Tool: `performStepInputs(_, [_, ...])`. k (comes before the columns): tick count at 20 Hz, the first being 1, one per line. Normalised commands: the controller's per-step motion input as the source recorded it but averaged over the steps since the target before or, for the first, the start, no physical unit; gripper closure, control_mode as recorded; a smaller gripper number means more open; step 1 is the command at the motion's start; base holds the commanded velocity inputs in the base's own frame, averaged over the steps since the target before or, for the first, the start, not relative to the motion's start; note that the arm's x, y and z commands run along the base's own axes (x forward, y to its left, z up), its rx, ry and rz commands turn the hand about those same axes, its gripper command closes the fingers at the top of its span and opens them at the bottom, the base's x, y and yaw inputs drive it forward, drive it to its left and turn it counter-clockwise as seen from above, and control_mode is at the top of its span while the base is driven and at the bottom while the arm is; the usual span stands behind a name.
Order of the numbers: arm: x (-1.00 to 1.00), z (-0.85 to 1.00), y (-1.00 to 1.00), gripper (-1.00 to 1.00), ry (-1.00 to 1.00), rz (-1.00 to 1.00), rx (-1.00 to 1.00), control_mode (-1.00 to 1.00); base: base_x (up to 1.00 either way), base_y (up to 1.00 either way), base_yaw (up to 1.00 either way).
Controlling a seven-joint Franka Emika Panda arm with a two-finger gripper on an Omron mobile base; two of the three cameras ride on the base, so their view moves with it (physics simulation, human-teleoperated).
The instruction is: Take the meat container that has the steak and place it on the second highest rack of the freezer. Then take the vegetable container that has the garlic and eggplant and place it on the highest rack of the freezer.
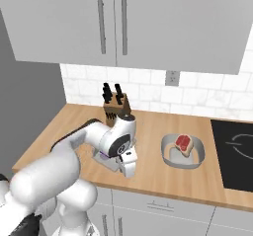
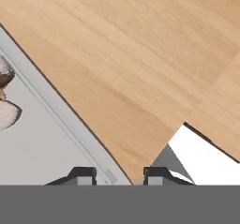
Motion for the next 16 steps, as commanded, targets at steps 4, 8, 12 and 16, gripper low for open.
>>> performStepInputs(4, [-0.37,0.84,0.98,1.0,-0.25,-0.13,-0.07,-1.0,0.0,0.0,0.0])
performStepInputs(8, [-0.41,1.0,0.82,1.0,-0.32,-0.08,-0.04,-1.0,0.0,0.0,0.0])
performStepInputs(12, [-0.96,0.64,0.59,1.0,-0.2,0.05,-0.03,-1.0,0.0,0.0,0.0])
performStepInputs(16, [-0.5,0.01,0.14,1.0,-0.06,0.1,-0.02,1.0,-0.5,0.21,0.17])
